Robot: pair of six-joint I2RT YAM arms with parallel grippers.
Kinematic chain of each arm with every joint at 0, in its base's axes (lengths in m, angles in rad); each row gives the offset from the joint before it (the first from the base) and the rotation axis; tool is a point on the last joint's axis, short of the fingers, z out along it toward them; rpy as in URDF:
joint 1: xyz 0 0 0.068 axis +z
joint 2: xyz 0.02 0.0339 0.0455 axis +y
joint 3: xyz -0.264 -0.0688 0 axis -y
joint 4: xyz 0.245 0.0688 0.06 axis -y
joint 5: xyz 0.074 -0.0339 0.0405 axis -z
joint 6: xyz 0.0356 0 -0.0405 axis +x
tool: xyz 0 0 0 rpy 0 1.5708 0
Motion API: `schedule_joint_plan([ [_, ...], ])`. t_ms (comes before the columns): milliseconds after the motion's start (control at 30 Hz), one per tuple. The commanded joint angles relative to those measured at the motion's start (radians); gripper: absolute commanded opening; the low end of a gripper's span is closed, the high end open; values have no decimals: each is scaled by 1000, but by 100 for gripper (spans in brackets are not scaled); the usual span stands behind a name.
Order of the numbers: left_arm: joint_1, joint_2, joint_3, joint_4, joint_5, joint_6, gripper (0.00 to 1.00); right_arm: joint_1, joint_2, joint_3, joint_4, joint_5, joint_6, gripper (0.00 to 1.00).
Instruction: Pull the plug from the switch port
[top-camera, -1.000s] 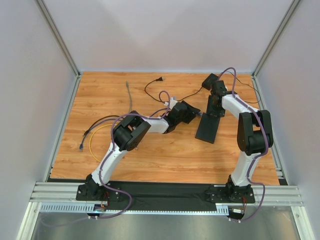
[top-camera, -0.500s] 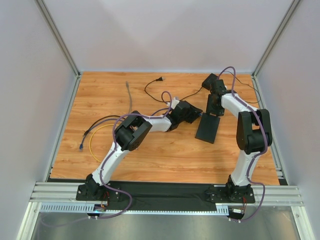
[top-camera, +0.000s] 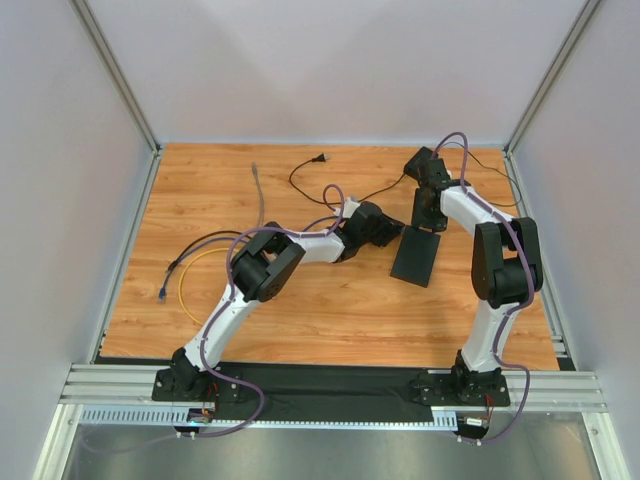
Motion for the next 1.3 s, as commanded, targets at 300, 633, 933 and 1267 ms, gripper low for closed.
schedule_joint_plan([
  [300, -13, 74, -38, 95, 23, 41, 21, 12, 52, -16, -60, 17, -26, 46],
  [633, 1, 40, -119, 166, -11, 70, 0, 10, 69, -17, -58, 26, -24, 45],
  [933, 35, -15, -209, 256, -87, 175, 0, 12, 81, -16, -53, 32, -19, 44],
  [1267, 38, -116, -191, 224, -107, 431, 0, 10, 87, -11, -53, 20, -21, 43],
])
